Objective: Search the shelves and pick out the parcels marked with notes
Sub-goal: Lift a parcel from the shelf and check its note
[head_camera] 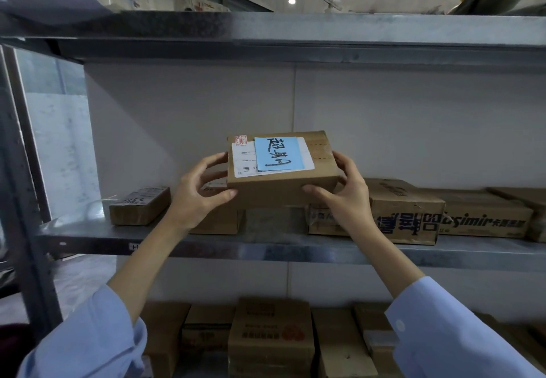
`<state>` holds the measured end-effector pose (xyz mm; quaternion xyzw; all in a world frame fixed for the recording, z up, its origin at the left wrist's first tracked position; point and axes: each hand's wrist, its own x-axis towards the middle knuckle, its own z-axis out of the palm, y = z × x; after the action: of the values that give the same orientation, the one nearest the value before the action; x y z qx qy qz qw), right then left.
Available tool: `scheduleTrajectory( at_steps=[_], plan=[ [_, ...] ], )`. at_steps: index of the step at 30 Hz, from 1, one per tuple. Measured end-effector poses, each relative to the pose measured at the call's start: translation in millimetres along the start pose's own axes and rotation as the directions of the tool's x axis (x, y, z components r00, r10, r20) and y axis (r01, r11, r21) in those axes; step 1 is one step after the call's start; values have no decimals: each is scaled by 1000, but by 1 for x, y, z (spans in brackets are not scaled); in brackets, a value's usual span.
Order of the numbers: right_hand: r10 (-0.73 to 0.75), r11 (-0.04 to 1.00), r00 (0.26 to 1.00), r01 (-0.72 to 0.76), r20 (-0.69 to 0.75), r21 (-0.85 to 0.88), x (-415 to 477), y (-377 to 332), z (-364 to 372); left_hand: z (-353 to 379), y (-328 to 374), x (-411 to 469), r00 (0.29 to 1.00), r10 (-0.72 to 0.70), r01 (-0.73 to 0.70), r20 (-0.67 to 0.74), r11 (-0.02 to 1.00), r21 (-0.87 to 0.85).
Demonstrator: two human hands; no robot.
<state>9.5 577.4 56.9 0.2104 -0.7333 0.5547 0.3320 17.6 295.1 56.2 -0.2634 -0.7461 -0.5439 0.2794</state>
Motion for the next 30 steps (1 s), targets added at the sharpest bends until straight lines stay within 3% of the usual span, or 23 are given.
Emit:
scheduleTrajectory(
  at_steps=[5, 10, 18, 30],
  plan=[
    [-2, 1000, 999, 2, 36, 14, 1, 4, -9, -9, 4, -4, 993, -48, 65, 112, 985, -162],
    [16, 999, 996, -19, 91, 33, 0, 9, -15, -15, 4, 2, 993, -46, 53, 109, 997, -64],
    [21, 999, 988, -28, 153, 39, -1, 3, -26, -15, 16, 6, 960, -104, 129, 260, 988, -80],
    [-38, 999, 995, 36, -97, -14, -2, 0, -15, 4, 17, 0, 977, -94, 96, 191, 995, -3]
  ],
)
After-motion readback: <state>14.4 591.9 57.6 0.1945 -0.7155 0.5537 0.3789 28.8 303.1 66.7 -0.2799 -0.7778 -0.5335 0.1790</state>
